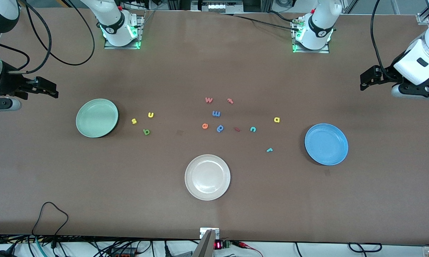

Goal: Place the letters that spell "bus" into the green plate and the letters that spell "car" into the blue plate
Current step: 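Reach the right gripper toward the yellow s beside the green plate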

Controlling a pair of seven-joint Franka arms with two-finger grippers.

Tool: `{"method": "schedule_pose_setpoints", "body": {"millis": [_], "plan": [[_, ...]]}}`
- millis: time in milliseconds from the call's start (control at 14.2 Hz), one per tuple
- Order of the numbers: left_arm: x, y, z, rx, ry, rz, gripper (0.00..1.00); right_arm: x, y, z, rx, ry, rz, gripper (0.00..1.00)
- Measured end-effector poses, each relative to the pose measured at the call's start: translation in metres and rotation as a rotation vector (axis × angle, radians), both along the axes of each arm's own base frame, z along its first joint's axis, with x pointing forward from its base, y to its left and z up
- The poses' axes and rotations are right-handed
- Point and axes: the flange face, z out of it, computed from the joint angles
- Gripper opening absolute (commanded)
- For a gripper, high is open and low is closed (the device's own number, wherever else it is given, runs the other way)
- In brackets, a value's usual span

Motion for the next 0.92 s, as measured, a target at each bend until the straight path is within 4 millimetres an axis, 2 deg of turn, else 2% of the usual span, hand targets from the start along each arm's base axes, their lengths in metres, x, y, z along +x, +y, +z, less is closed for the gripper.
{"method": "schedule_pose_setpoints", "body": {"millis": [494,706,918], "plan": [[0.000,0.000,0.000,0.000,0.000,0.000,1.00,0.000,0.005,-0.004,0.001,0.012,0.009,1.00],[0.000,0.000,0.000,0.000,0.000,0.000,1.00,-0.005,0.014,-0.028,-0.001,0.120,0.023,1.00],[0.000,0.000,0.000,0.000,0.001,0.000,1.00,-0.005,0.029,-0.065,0.011,0.199,0.045,1.00]]}}
